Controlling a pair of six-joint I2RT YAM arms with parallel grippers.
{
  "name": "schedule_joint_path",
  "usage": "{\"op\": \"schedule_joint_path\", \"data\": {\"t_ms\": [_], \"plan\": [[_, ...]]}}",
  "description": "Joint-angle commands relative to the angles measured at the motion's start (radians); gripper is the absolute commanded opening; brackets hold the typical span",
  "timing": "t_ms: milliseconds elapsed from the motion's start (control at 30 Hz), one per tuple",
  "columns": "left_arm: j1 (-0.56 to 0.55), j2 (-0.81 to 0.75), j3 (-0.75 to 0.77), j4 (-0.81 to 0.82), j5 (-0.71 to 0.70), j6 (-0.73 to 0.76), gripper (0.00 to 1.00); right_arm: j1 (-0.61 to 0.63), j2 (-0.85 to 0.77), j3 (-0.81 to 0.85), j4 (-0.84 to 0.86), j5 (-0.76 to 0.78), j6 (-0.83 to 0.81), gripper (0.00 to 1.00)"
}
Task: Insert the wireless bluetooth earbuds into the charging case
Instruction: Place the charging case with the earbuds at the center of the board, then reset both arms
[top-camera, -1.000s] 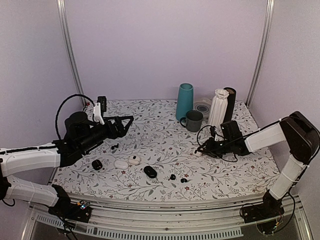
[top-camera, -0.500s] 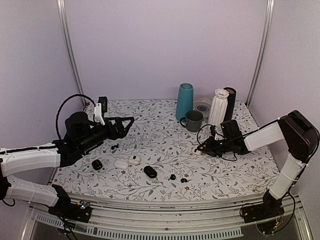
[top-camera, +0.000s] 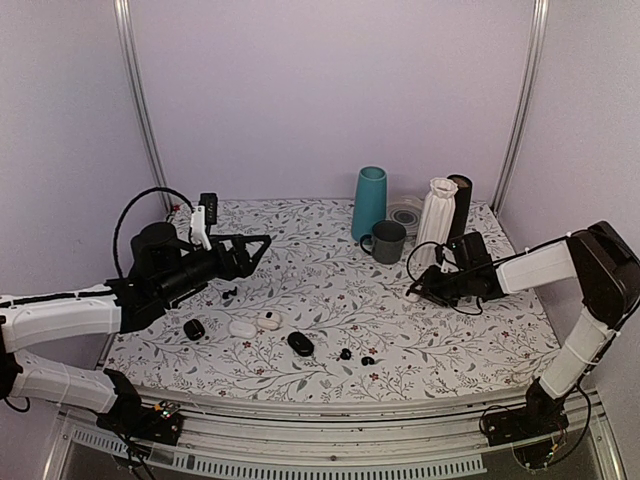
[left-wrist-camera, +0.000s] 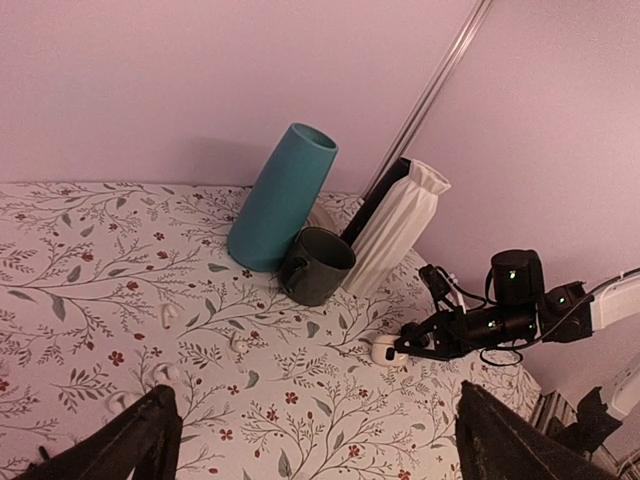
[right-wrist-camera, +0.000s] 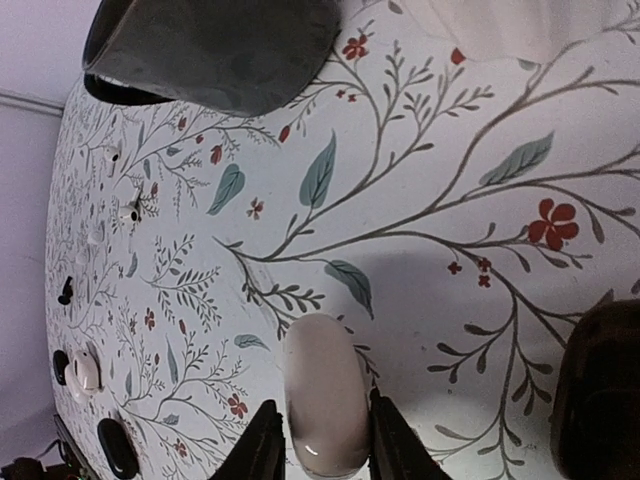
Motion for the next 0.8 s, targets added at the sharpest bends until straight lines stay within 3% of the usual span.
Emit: {"op": "schedule_joint_path", "data": {"t_ms": [0,300,500,767], "plan": [[0.013,0.011,0.029,0.002,0.024,0.01,0.96,-0.007,-0.042,0.018,-0.079,0.067,-0.043,0.38],[0.015,0.032,0.044,0.005,0.029,0.016,0.96,-0.008,-0.14,0.033,-0.143,0.125,-0.081,0.71],[0.013,0.051,0.056,0.005,0.03,0.028,0.96,-0.005,-0.248,0.029,-0.146,0.13,-0.149,0.85],[0.014,0.074,0.067,0.009,0.032,0.038,0.96,0.058,-0.449,0.006,-0.06,0.124,-0.223,0.96]]}}
